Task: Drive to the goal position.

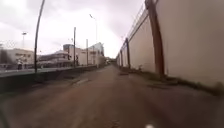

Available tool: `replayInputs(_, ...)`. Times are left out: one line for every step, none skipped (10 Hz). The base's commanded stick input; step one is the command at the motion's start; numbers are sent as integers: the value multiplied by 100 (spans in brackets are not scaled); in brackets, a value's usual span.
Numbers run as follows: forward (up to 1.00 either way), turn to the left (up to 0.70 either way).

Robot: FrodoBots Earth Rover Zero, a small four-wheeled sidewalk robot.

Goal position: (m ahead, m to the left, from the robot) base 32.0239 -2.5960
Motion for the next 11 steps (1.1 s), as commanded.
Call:
replayInputs(85,0)
replayInputs(85,0)
replayInputs(85,0)
replayInputs(85,0)
replayInputs(85,0)
replayInputs(85,0)
replayInputs(85,0)
replayInputs(85,0)
replayInputs(85,0)
replayInputs(85,0)
replayInputs(85,0)
